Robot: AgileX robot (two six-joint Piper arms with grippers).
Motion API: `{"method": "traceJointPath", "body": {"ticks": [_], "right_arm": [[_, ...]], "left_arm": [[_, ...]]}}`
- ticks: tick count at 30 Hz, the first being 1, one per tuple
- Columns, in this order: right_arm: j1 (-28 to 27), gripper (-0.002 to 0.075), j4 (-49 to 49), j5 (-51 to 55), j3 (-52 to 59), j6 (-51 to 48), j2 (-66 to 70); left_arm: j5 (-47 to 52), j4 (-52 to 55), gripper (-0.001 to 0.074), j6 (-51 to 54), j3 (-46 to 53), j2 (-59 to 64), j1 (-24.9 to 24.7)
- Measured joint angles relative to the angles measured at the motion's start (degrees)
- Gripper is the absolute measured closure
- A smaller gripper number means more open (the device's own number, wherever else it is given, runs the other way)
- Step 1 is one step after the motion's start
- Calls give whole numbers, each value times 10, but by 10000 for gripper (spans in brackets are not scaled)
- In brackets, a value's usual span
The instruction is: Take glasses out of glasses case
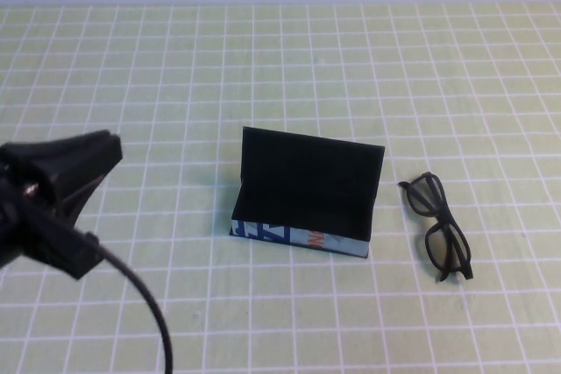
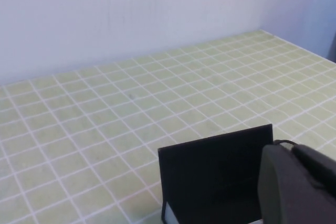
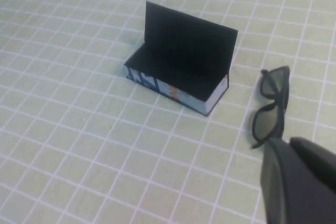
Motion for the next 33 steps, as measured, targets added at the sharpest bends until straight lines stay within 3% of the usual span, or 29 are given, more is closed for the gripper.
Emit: {"method": "traceJointPath", "body": {"ticks": [6, 12, 18, 24, 33], "right_arm": [[-1, 741, -1, -48, 44, 2, -23], [-1, 741, 1, -253, 119, 2, -23], [-1, 742, 6, -434, 206, 2, -11], [-1, 742, 6, -475, 238, -32, 29], [-1, 742, 6, -490, 238, -38, 62]], "left_arm": [[-68, -23, 739, 0, 95, -139, 0], [-183, -31, 739, 0, 184, -276, 0], [-276, -54, 739, -2, 264, -335, 0], [-303, -68, 739, -2, 325, -336, 0], [-326, -72, 739, -2, 331, -336, 0]]}}
